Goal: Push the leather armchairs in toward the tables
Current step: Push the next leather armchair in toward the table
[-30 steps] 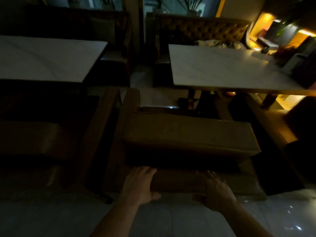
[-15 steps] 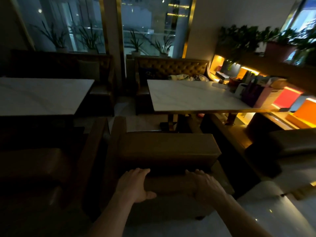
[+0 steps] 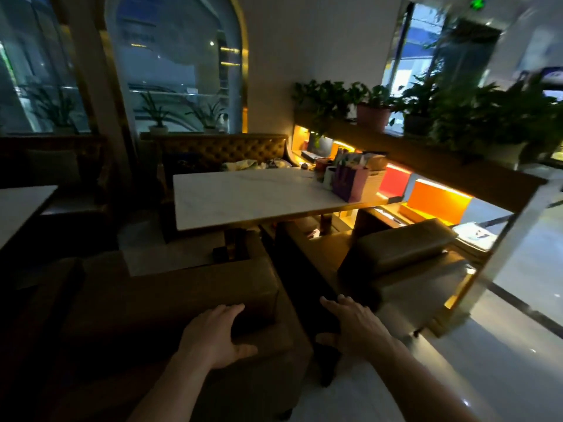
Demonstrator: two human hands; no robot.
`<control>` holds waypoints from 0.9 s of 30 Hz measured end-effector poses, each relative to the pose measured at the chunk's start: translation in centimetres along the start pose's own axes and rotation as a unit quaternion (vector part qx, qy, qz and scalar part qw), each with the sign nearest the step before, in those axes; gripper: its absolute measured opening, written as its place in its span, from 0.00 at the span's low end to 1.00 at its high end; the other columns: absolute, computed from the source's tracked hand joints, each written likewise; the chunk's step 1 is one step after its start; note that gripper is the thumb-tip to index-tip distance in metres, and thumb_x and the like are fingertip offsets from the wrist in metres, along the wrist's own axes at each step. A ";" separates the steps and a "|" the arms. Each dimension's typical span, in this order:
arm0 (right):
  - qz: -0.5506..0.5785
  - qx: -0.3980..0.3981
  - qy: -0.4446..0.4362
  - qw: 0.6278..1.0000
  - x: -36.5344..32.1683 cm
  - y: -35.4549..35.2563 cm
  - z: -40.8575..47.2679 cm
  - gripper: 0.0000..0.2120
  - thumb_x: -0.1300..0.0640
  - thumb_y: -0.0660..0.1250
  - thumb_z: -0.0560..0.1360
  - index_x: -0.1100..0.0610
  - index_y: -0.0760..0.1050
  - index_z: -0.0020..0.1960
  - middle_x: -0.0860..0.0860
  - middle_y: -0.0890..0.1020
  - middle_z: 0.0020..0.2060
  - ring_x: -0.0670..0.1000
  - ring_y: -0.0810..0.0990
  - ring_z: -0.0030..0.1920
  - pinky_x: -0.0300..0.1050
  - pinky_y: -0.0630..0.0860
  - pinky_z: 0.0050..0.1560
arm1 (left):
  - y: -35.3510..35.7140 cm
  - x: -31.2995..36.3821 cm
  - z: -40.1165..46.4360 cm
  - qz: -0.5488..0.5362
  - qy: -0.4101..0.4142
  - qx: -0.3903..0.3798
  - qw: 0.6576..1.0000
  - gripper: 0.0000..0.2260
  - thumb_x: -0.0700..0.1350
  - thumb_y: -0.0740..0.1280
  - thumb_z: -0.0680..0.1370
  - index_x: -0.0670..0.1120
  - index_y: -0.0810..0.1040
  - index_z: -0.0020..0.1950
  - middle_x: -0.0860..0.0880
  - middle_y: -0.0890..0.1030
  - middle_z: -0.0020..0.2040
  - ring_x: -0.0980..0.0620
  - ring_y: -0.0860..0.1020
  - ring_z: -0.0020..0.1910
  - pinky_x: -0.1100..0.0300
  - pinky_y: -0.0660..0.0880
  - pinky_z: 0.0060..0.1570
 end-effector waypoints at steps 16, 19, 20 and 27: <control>0.066 0.019 0.138 0.988 36.2 -2.3 0.0 0.45 0.29 0.66 0.69 0.41 0.51 0.79 0.56 0.57 0.79 0.60 0.54 0.79 0.61 0.60 0.75 | 8.7 34.0 16.8 0.009 0.139 -0.031 0.990 0.43 0.72 0.67 0.69 0.60 0.53 0.78 0.54 0.61 0.78 0.48 0.61 0.75 0.48 0.62 0.71; 0.074 0.015 0.156 0.985 42.1 -2.6 2.5 0.44 0.32 0.67 0.71 0.42 0.51 0.79 0.55 0.55 0.80 0.59 0.53 0.79 0.59 0.59 0.77 | 11.0 39.1 22.2 0.008 0.153 -0.035 0.988 0.43 0.71 0.67 0.69 0.59 0.54 0.79 0.54 0.61 0.77 0.49 0.62 0.74 0.49 0.61 0.72; 0.078 0.008 0.163 0.984 44.2 -2.7 3.4 0.44 0.32 0.67 0.71 0.42 0.51 0.80 0.54 0.55 0.80 0.58 0.54 0.79 0.59 0.60 0.76 | 11.9 40.8 24.1 0.004 0.157 -0.045 0.987 0.43 0.71 0.67 0.69 0.59 0.54 0.79 0.54 0.61 0.77 0.49 0.62 0.74 0.49 0.61 0.72; 0.057 -0.036 0.212 0.975 58.6 -4.0 10.3 0.42 0.34 0.67 0.73 0.41 0.50 0.79 0.51 0.54 0.80 0.56 0.57 0.78 0.56 0.63 0.74 | 17.5 51.0 36.8 -0.025 0.160 -0.100 0.982 0.42 0.69 0.68 0.71 0.59 0.54 0.79 0.54 0.60 0.78 0.50 0.61 0.75 0.50 0.59 0.73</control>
Point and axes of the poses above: each hand's wrist, its own z-axis towards the middle knuckle, its own y-axis out of the palm, x = y × z, the point moved 9 cm from there along z, towards the middle knuckle
